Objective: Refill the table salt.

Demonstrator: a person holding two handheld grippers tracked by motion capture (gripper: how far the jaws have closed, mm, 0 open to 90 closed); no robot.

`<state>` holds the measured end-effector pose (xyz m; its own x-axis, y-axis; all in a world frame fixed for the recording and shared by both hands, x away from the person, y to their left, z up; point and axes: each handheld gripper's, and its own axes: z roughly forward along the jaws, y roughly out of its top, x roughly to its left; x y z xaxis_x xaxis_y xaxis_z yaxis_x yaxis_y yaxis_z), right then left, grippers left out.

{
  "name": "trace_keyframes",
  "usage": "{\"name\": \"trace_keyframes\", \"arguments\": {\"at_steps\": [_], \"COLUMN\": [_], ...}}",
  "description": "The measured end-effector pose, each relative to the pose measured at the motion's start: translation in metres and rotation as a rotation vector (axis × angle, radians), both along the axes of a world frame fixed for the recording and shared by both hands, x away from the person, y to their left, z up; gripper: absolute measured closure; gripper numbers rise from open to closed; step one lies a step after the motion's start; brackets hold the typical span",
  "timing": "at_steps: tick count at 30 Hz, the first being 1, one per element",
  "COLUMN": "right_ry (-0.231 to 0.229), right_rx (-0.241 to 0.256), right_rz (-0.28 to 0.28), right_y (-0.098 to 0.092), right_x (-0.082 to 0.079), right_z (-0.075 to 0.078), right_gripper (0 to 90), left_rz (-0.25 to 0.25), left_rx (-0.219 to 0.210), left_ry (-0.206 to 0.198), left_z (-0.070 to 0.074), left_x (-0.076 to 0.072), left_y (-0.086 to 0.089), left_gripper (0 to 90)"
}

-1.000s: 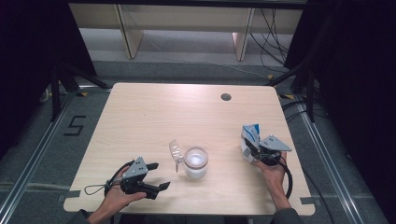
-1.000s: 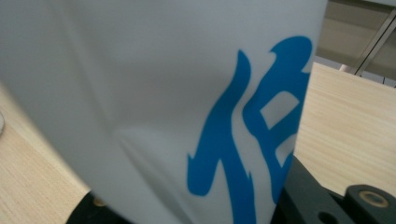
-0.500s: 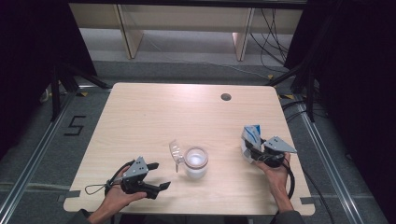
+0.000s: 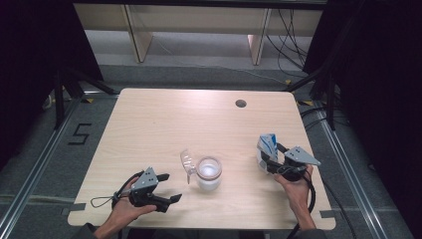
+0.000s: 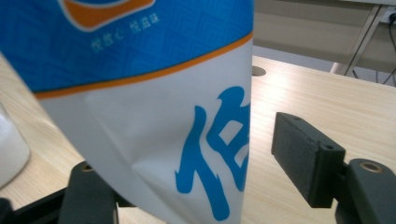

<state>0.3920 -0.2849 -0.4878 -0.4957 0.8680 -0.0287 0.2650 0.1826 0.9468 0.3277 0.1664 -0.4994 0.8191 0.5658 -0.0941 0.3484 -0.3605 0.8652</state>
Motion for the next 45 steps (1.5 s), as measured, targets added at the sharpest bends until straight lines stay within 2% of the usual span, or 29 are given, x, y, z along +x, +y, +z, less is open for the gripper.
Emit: {"name": "trace_keyframes", "arguments": {"at_steps": [5, 6, 7, 9, 12, 13, 14, 17, 18, 19, 20, 21, 22, 23, 24, 25, 26, 28, 32, 33, 35, 36, 37, 38, 39, 40, 41, 42, 45], "right_ry": [0.011, 0.03, 0.009, 0.012, 0.012, 0.02, 0.003, 0.011, -0.004, 0.012, 0.013, 0.015, 0.012, 0.005, 0.027, 0.01, 0.008, -0.007, 0.014, 0.003, 0.009, 0.011, 0.03, -0.001, 0.03, 0.017, 0.04, 0.027, 0.026], "right_rx": [0.006, 0.024, 0.005, 0.012, 0.022, 0.003, 0.009, 0.041, 0.03, 0.029, 0.023, 0.05, 0.042, 0.05, 0.095, 0.061, 0.083, 0.067, 0.09, 0.078, 0.089, 0.069, 0.082, 0.046, 0.061, 0.053, 0.077, 0.056, 0.07], "right_rz": [0.001, -0.011, 0.007, -0.008, 0.008, -0.006, -0.009, -0.035, -0.037, -0.053, -0.034, -0.066, -0.057, -0.072, -0.084, -0.08, -0.091, -0.091, -0.129, -0.111, -0.129, -0.111, -0.125, -0.104, -0.122, -0.102, -0.117, -0.108, -0.109], "right_y": [0.002, 0.005, 0.003, 0.004, 0.004, 0.003, 0.003, 0.0, -0.002, -0.003, -0.005, -0.003, -0.006, -0.006, -0.004, -0.008, -0.006, -0.009, -0.009, -0.011, -0.01, -0.012, -0.009, -0.011, -0.008, -0.01, -0.007, -0.008, -0.008], "right_x": [-0.001, -0.003, -0.001, -0.002, -0.004, -0.006, -0.006, -0.009, -0.009, -0.011, -0.011, -0.014, -0.015, -0.016, -0.02, -0.021, -0.024, -0.028, -0.04, -0.041, -0.048, -0.05, -0.054, -0.054, -0.059, -0.06, -0.065, -0.067, -0.075], "right_z": [0.001, 0.002, 0.002, 0.002, 0.003, 0.004, 0.004, 0.006, 0.006, 0.007, 0.008, 0.008, 0.009, 0.009, 0.009, 0.011, 0.011, 0.014, 0.016, 0.016, 0.017, 0.018, 0.018, 0.017, 0.018, 0.018, 0.019, 0.02, 0.02], "right_gripper": [27.4, 26.0, 24.6, 21.7, 19.0, 18.2, 18.1, 17.4, 17.2, 17.2, 17.1, 16.8, 16.7, 16.7, 16.6, 16.6, 16.6, 16.7, 16.7, 16.6, 16.6, 16.7, 16.6, 16.6, 16.6, 16.5, 16.5, 16.6, 16.3], "left_rz": [0.001, 0.001, -0.005, 0.001, 0.001, 0.0, -0.001, -0.006, -0.004, 0.0, -0.006, -0.003, -0.004, -0.006, -0.005, -0.001, 0.002, 0.002, 0.003, 0.002, -0.002, -0.001, 0.001, 0.005, 0.002, 0.004, 0.021, 0.011, 0.022], "left_rx": [-0.001, -0.001, -0.005, -0.001, -0.001, 0.0, -0.007, -0.005, -0.005, -0.007, -0.004, -0.005, -0.007, -0.005, -0.006, -0.006, -0.001, -0.001, -0.005, -0.004, -0.009, -0.01, -0.011, -0.008, -0.009, -0.014, -0.024, -0.016, -0.019], "left_ry": [0.001, 0.001, 0.003, 0.001, 0.001, 0.001, 0.0, 0.003, 0.002, -0.002, 0.004, 0.001, 0.001, 0.002, 0.002, 0.0, -0.001, -0.001, -0.002, -0.002, 0.002, 0.001, -0.001, -0.002, -0.003, -0.003, 0.016, 0.0, -0.01], "left_z": [0.0, 0.0, 0.0, 0.0, 0.0, 0.0, -0.001, 0.0, 0.0, -0.001, 0.0, 0.0, 0.0, 0.0, 0.0, 0.0, 0.0, 0.0, 0.0, 0.0, 0.0, 0.0, 0.0, 0.001, 0.0, 0.0, 0.0, 0.001, 0.002], "left_x": [0.0, 0.0, 0.0, 0.0, 0.0, 0.0, 0.0, 0.001, 0.001, 0.0, 0.001, 0.001, 0.001, 0.001, 0.001, 0.001, 0.0, 0.0, 0.0, 0.0, 0.001, 0.001, 0.001, 0.0, 0.001, 0.001, -0.001, 0.0, 0.0], "left_y": [0.0, 0.0, 0.0, 0.0, 0.0, 0.0, 0.0, 0.0, 0.0, 0.0, 0.0, 0.0, 0.0, 0.0, 0.0, 0.0, 0.0, 0.0, 0.0, 0.0, 0.001, 0.001, 0.001, 0.001, 0.001, 0.001, 0.0, 0.001, 0.002], "left_gripper": [15.9, 15.9, 15.9, 15.9, 15.8, 15.9, 15.9, 15.8, 15.9, 15.8, 15.8, 15.9, 15.9, 15.8, 15.9, 15.9, 15.9, 15.8, 15.8, 15.9, 15.8, 15.8, 15.9, 15.8, 15.9, 15.8, 15.9, 15.8, 15.9]}}
